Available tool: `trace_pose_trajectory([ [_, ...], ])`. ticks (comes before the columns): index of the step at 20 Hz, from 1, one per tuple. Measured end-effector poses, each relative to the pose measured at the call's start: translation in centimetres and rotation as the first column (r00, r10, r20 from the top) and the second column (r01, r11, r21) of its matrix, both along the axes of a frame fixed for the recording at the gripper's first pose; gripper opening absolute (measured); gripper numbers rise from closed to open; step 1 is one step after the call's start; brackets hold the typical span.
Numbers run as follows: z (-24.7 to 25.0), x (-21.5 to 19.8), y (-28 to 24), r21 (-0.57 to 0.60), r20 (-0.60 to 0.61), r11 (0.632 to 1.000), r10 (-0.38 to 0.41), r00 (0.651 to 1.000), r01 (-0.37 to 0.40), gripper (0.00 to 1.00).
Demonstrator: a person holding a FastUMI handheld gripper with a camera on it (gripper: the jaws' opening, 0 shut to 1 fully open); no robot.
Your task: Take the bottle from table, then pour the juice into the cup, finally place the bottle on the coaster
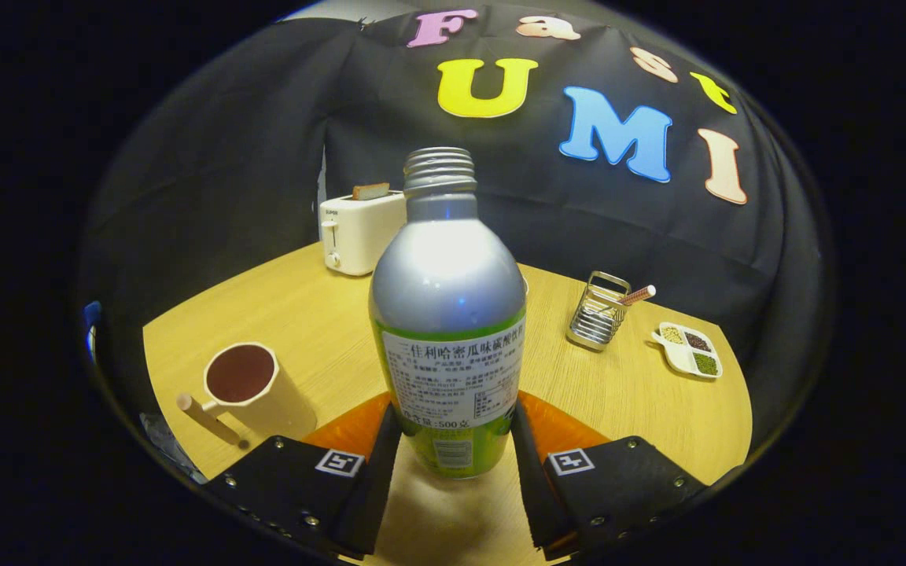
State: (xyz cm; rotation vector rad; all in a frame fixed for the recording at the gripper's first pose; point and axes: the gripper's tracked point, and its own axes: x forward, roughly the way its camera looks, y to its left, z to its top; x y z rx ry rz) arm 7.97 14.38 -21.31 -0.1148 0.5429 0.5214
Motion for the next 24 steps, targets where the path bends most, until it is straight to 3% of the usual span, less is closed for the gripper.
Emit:
trace_pose_trajectory([
  [10,-0.9,5.6,1.1,0.076,0.059,0.997,-0.031,0.998,0.026,0.71],
  [17,-3.3,7.6,1.8,0.104,0.023,0.993,-0.065,0.998,0.062,0.73],
  [24,-5.4,8.4,1.4,0.059,0.011,0.995,-0.078,0.997,0.077,0.75],
])
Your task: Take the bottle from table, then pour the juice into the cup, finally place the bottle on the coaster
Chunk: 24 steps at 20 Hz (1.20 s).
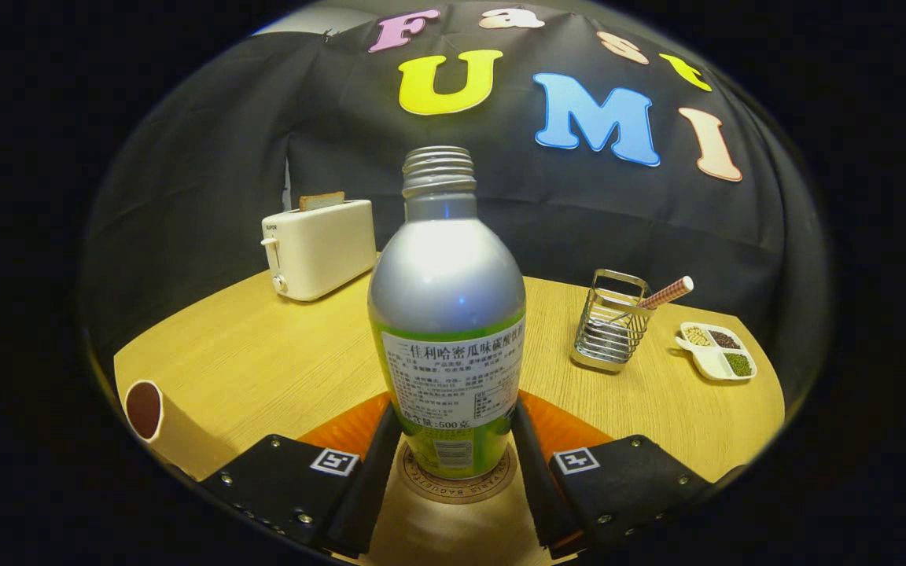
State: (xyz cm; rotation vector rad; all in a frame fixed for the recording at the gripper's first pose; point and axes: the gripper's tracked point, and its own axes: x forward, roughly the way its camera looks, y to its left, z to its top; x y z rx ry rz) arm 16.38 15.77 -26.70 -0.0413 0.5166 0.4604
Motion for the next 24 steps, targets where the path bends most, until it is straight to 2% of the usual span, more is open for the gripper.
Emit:
trace_pose_trajectory([
  [5,-0.9,-0.3,-0.4,0.013,-0.026,0.999,-0.033,0.999,0.033,0.77],
  [15,-1.2,-1.0,-0.6,0.025,-0.042,0.999,-0.038,0.998,0.039,0.81],
  [18,-0.9,-1.1,-0.5,0.036,-0.043,0.999,-0.039,0.998,0.041,0.99],
  [24,1.3,-1.6,-1.0,0.053,-0.018,0.996,-0.065,0.998,0.066,0.99],
])
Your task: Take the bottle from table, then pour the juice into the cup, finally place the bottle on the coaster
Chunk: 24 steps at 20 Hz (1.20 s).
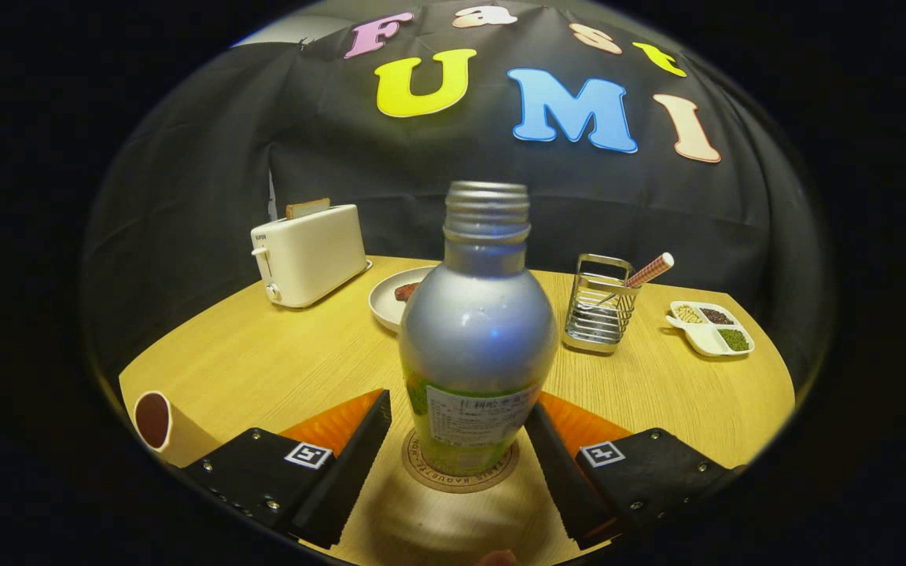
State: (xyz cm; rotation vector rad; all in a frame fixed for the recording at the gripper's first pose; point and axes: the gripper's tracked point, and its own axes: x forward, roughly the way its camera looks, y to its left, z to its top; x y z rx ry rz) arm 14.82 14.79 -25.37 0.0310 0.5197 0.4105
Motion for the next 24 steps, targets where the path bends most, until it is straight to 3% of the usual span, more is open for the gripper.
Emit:
trace_pose_trajectory([
  [9,8.0,-1.1,-2.4,0.073,0.108,0.994,-0.090,0.990,0.082,0.99],
  [15,14.9,-4.2,-4.2,0.105,0.195,0.988,-0.134,0.972,0.115,0.99],
  [24,23.0,-11.3,-9.5,0.124,0.331,0.963,-0.266,0.905,0.238,0.99],
])
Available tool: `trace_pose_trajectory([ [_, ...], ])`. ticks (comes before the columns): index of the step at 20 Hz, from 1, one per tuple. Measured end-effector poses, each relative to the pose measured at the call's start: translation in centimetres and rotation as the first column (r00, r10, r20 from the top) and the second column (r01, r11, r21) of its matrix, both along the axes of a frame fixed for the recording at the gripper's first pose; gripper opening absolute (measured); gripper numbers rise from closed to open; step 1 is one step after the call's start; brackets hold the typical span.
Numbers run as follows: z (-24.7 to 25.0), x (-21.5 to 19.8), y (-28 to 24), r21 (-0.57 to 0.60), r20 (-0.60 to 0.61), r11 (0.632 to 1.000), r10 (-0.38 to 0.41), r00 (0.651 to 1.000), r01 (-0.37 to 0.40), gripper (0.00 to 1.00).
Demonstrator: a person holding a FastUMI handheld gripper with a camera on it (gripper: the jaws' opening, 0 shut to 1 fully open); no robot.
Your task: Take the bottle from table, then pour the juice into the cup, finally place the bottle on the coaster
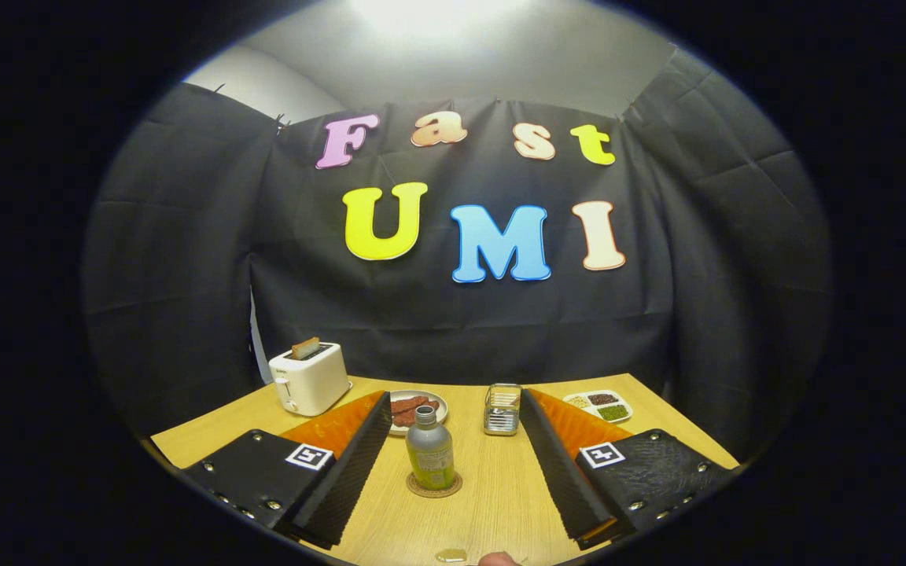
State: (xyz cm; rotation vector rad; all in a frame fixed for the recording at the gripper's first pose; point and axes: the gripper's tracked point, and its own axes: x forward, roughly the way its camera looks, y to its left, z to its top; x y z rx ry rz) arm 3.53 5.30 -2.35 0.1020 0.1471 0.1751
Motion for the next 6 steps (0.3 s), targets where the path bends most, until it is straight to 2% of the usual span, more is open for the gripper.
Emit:
trace_pose_trajectory([
  [6,2.1,-3.9,-2.3,0.033,0.036,0.998,-0.051,0.998,0.050,0.99],
])
